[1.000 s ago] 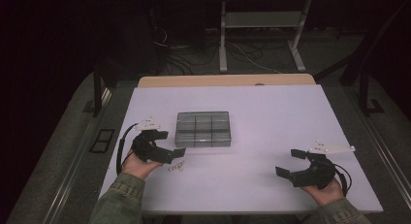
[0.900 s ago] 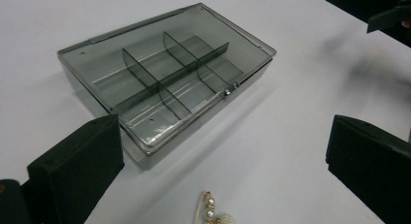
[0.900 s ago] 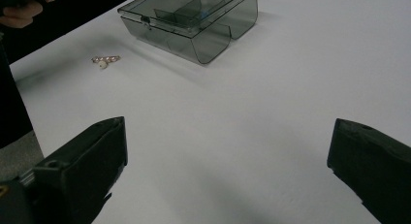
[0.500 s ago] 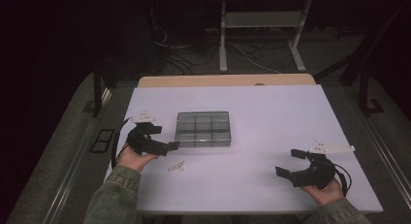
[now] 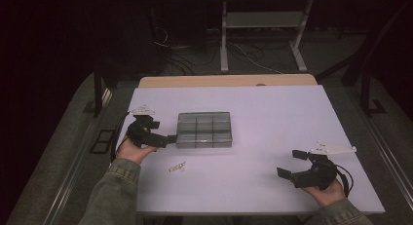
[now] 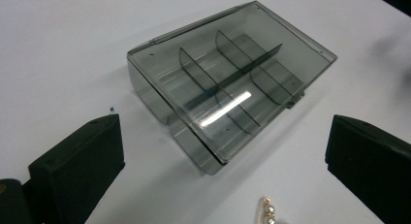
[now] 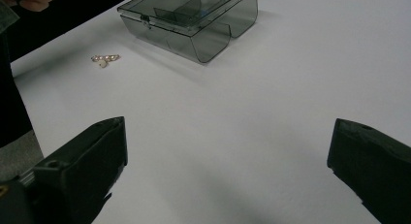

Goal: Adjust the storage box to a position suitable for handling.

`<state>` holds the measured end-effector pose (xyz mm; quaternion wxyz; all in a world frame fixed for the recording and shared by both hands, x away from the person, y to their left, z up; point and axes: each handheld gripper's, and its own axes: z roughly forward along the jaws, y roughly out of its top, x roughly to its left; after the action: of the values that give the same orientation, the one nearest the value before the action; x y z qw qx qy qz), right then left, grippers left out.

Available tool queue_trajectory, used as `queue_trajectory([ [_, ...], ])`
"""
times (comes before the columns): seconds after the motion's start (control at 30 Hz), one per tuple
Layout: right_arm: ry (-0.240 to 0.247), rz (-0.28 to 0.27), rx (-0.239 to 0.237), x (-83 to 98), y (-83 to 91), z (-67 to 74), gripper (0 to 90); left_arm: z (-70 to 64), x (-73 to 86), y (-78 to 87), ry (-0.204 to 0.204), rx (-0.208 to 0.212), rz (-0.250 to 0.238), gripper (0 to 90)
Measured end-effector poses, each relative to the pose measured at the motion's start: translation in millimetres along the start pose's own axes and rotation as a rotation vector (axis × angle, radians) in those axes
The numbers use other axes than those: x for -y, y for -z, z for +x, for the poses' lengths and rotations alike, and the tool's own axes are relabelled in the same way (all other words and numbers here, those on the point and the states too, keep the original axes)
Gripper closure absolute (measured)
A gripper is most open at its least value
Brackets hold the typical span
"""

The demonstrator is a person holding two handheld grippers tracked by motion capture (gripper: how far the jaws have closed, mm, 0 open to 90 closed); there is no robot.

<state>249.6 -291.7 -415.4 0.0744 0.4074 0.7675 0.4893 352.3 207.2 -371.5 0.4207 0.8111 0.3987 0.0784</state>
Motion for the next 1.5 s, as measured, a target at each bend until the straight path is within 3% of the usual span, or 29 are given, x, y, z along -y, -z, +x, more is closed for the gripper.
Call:
queue_trajectory([
  [0.43,-0.002,0.001,-0.003,0.4,0.2,-0.1,0.4,16.6,-14.1,-6.8,0.023,-0.024,0.023,0.0],
  [0.77,-0.002,0.000,-0.004,0.6,0.4,-0.5,0.4,30.5,-23.7,-11.2,0.056,-0.048,0.007,0.5],
  [0.9,-0.004,0.001,-0.005,0.7,0.5,-0.8,0.4,37.3,-23.5,-13.3,0.065,-0.067,-0.006,4.8],
  [1.23,-0.010,0.000,-0.004,1.1,0.9,-1.3,0.4,55.9,-19.3,-21.0,0.154,-0.096,-0.032,16.6],
  [1.4,-0.009,0.000,-0.004,1.1,1.0,-1.3,0.4,61.6,-17.5,-26.4,0.185,-0.106,-0.030,26.3],
  [1.5,-0.008,0.000,-0.003,1.2,1.2,-1.5,0.4,62.8,-17.1,-28.7,0.186,-0.117,-0.029,36.6],
])
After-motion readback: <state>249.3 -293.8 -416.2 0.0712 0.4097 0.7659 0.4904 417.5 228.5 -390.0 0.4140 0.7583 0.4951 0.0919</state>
